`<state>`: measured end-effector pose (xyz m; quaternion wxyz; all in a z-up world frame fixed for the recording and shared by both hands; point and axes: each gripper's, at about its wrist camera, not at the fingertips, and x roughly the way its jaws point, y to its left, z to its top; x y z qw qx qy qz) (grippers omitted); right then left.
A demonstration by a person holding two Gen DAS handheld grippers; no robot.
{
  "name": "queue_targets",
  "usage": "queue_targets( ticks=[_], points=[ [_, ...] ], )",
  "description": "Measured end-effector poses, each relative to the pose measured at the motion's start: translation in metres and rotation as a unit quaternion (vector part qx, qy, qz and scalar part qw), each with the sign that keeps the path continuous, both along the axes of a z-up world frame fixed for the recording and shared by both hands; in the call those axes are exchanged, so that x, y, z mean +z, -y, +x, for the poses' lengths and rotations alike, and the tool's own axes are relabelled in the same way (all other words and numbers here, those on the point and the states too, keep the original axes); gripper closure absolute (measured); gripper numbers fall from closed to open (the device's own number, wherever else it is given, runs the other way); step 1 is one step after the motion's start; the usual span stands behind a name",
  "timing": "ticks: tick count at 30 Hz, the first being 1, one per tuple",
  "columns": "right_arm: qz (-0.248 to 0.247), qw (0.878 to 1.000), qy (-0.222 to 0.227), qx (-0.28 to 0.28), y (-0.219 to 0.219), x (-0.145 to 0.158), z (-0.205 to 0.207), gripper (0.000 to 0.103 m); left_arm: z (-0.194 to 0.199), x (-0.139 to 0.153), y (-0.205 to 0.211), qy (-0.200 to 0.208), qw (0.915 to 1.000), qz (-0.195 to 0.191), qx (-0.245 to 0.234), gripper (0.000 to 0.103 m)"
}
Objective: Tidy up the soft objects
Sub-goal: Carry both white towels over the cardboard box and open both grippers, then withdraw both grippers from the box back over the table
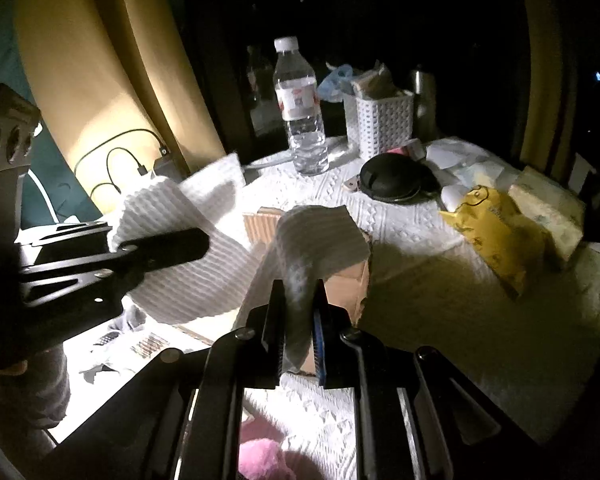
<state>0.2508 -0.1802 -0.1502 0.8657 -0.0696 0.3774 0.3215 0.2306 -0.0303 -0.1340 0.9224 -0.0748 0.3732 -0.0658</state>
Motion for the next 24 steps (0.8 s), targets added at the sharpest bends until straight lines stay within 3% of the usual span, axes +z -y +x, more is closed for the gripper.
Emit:
queue_targets(
  ticks=[10,13,16,17,18,20,24],
  points=[
    [-0.013,1.000,-0.016,0.006,-0.005,-0.026,0.019,0.090,0.028,-0.043,0.006,-0.055,0.9984,-0.004,0.010,0.093],
    [-0.016,1.000,-0.018,0.007,-0.006,-0.032,0.022,0.090,0.036,-0.055,0.004,-0.074,0.9971,-0.006,0.020,0.087],
    [-0.017,1.000,-0.018,0.007,-0.005,-0.035,0.023,0.090,0.041,-0.062,0.003,-0.087,0.9958,-0.008,0.030,0.077],
    [-0.017,1.000,-0.018,0.006,-0.004,-0.036,0.023,0.087,0.042,-0.064,0.003,-0.092,0.9952,-0.006,0.034,0.069],
    [-0.017,1.000,-0.018,0.003,-0.003,-0.036,0.024,0.078,0.043,-0.065,0.002,-0.095,0.9948,-0.006,0.036,0.040],
    [-0.008,1.000,-0.017,-0.001,0.001,-0.034,0.024,0.068,0.040,-0.064,-0.004,-0.094,0.9942,-0.010,0.052,0.022],
    [0.004,1.000,-0.012,-0.005,0.007,-0.027,0.023,0.056,0.032,-0.058,-0.010,-0.088,0.9944,-0.026,0.053,0.018]
  ],
)
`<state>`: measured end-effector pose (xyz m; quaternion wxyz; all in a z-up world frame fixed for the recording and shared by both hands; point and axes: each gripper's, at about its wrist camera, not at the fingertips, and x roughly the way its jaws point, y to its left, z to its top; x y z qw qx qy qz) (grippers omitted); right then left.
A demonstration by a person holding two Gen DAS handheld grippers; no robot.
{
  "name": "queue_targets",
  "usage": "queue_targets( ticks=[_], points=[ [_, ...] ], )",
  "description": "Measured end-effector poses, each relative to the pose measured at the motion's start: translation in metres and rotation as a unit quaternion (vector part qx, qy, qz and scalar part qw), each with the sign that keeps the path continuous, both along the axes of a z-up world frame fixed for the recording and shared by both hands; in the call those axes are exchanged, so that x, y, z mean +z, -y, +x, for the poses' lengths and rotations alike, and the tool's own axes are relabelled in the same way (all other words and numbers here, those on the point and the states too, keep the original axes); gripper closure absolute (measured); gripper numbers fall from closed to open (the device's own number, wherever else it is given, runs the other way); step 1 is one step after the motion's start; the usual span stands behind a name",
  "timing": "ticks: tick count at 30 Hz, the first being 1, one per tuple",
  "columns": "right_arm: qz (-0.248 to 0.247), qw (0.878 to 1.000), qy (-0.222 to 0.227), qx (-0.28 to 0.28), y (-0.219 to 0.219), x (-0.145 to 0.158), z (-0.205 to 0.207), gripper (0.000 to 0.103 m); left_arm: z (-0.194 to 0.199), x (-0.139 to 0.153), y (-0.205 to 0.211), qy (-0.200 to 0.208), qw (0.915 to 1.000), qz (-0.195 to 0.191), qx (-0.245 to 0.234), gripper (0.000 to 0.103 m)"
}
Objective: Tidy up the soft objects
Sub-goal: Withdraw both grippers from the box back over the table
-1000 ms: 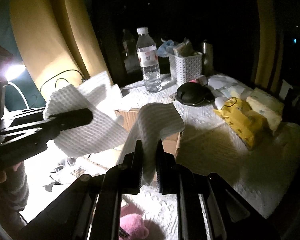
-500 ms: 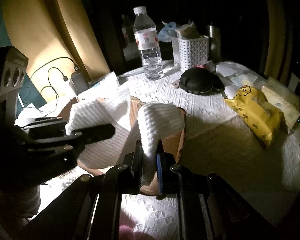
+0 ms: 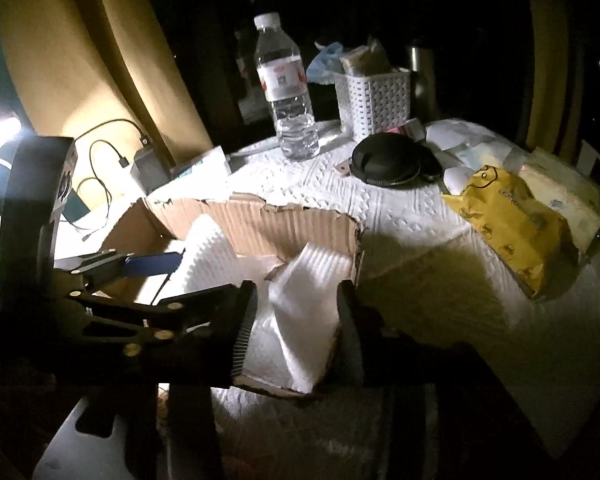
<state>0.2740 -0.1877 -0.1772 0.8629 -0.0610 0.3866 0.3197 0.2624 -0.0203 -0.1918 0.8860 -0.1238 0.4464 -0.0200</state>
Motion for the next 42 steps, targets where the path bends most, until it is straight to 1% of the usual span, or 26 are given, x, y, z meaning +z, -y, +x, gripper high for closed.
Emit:
queue_targets(
  ticks=[8,12,19,24,26,29,35,37,39,42],
  points=[
    [0.005,1.000,0.013,-0.014,0.009,0.015,-0.011,0.056,-0.014,0.017,0.005,0.016,0.9998,-0.003,-0.009,0.015],
    [0.009,0.999,0.023,-0.026,0.019,0.027,-0.020,0.055,-0.025,0.033,0.006,0.033,0.9994,-0.003,-0.014,0.007],
    [0.008,0.999,0.037,-0.036,0.030,0.044,-0.042,0.054,-0.052,0.057,0.006,0.064,0.9979,0.003,-0.013,0.007],
    [0.010,0.998,0.044,-0.034,0.032,0.053,-0.062,0.048,-0.076,0.069,0.002,0.077,0.9968,0.014,-0.015,0.007],
    [0.008,0.998,0.046,-0.033,0.031,0.055,-0.069,0.048,-0.085,0.072,0.003,0.079,0.9964,0.027,-0.014,0.007],
    [0.006,0.998,0.048,-0.032,0.028,0.058,-0.082,0.047,-0.100,0.075,-0.002,0.081,0.9963,0.025,-0.012,0.007],
    [0.007,0.998,0.051,-0.032,0.024,0.061,-0.103,0.046,-0.133,0.079,-0.012,0.096,0.9949,0.031,0.005,0.007],
    [0.006,0.998,0.055,-0.031,0.021,0.062,-0.111,0.043,-0.141,0.079,-0.017,0.099,0.9945,0.032,0.009,0.007],
    [0.005,0.998,0.060,-0.030,0.019,0.063,-0.119,0.030,-0.151,0.079,-0.021,0.099,0.9945,0.032,0.011,0.007],
    [-0.003,0.997,0.069,-0.030,0.017,0.062,-0.129,0.027,-0.169,0.076,-0.027,0.106,0.9937,0.035,0.012,0.007]
  ],
)
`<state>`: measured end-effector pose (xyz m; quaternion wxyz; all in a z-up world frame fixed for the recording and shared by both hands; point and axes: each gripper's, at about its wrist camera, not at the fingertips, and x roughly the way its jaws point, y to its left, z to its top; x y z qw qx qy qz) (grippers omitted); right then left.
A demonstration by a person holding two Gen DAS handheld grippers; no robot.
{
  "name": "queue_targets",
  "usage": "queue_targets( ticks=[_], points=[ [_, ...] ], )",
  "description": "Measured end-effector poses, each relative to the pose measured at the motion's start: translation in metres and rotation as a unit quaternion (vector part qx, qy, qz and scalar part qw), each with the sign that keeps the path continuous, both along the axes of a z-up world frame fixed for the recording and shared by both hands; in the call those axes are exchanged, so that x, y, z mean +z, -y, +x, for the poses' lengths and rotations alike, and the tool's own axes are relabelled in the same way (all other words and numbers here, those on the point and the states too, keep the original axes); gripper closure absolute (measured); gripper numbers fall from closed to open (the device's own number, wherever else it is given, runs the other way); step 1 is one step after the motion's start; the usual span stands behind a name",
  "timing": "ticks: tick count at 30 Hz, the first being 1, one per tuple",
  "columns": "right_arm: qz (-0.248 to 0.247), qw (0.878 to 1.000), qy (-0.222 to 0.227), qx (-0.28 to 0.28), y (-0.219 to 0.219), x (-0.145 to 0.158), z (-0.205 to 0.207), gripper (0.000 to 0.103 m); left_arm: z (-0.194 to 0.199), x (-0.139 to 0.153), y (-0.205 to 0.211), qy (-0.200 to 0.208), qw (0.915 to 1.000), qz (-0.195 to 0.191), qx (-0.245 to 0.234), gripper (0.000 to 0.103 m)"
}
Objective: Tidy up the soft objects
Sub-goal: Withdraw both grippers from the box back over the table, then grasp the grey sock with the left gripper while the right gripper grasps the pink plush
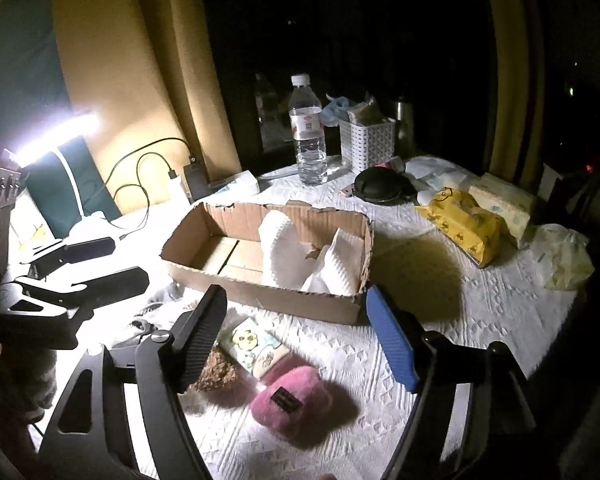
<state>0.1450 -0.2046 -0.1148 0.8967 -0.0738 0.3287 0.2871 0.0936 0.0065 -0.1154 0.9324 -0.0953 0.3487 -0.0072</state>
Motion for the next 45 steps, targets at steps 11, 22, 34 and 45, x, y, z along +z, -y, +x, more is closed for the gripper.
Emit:
queue_targets(
  ticks=[11,22,34,45],
  points=[
    [-0.024,1.000,-0.009,-0.007,-0.001,-0.024,-0.022,0.027,-0.039,-0.031,-0.029,-0.010,0.9993,0.006,0.035,0.007],
    [-0.034,0.998,-0.046,-0.024,0.006,-0.053,-0.026,0.027,-0.046,-0.069,-0.041,-0.056,0.9969,0.002,0.054,0.007],
    [-0.036,0.994,-0.098,-0.029,0.011,-0.087,-0.011,0.027,-0.026,-0.100,-0.054,-0.097,0.9926,0.018,0.070,0.008],
    [-0.034,0.989,-0.144,-0.026,0.004,-0.113,0.002,0.027,-0.004,-0.114,-0.058,-0.119,0.9914,0.023,0.050,0.020]
  ],
)
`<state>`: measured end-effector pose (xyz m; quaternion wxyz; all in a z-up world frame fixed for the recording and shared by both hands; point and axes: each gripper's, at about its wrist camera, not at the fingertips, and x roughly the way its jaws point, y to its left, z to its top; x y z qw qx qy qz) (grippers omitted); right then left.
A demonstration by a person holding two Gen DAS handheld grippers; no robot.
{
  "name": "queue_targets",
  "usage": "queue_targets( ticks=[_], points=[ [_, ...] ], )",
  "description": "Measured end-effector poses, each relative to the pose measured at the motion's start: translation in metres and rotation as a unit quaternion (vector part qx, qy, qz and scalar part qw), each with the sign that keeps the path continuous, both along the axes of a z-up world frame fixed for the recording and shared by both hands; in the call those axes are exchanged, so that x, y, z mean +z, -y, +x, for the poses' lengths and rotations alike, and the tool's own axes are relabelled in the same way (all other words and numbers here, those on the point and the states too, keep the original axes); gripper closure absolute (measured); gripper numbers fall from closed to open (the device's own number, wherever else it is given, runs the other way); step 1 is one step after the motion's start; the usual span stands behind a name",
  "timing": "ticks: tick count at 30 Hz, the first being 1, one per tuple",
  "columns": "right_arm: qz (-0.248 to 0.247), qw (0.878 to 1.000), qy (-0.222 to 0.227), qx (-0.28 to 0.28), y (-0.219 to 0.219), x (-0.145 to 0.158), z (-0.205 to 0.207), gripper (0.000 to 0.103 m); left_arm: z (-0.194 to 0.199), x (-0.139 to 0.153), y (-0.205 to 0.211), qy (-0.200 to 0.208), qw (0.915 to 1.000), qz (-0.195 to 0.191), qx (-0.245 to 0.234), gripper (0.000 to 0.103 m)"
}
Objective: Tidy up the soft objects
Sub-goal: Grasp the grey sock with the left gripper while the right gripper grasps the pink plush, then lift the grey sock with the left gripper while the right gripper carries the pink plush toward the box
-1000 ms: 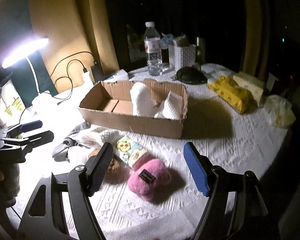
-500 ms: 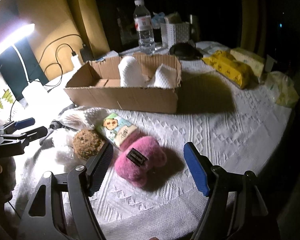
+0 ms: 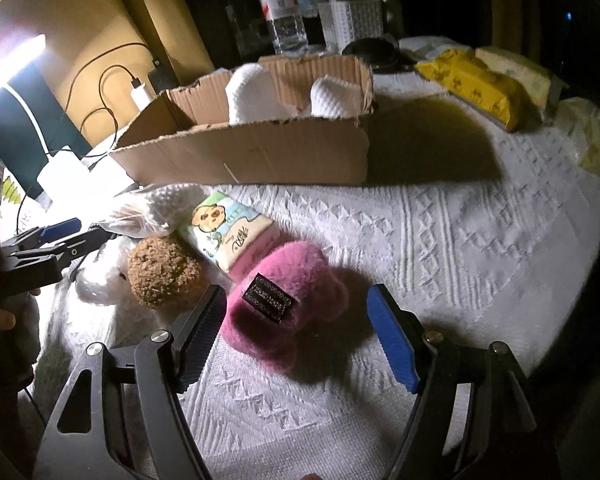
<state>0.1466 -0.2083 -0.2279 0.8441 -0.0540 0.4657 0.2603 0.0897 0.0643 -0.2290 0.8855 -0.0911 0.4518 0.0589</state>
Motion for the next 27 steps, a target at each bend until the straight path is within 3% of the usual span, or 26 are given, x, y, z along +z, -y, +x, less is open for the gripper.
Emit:
queue_targets(
  ticks=[5,11,15,27],
  points=[
    [0.000,1.000,-0.021,0.008,-0.007,-0.012,0.003,0.029,0.004,-0.002,-0.001,-0.005,0.9999,-0.013,-0.010,0.041],
    [0.001,0.999,-0.026,0.032,-0.017,-0.014,-0.001,0.054,0.006,-0.001,0.001,-0.005,0.9994,-0.020,-0.026,0.056],
    [-0.005,0.999,-0.016,0.038,-0.020,-0.012,-0.004,0.061,0.004,0.002,-0.001,0.001,0.9991,-0.029,-0.030,0.067],
    [-0.001,0.999,0.012,0.033,-0.015,0.008,-0.011,0.063,-0.015,0.041,0.003,0.053,0.9977,-0.015,-0.039,0.072]
  ],
)
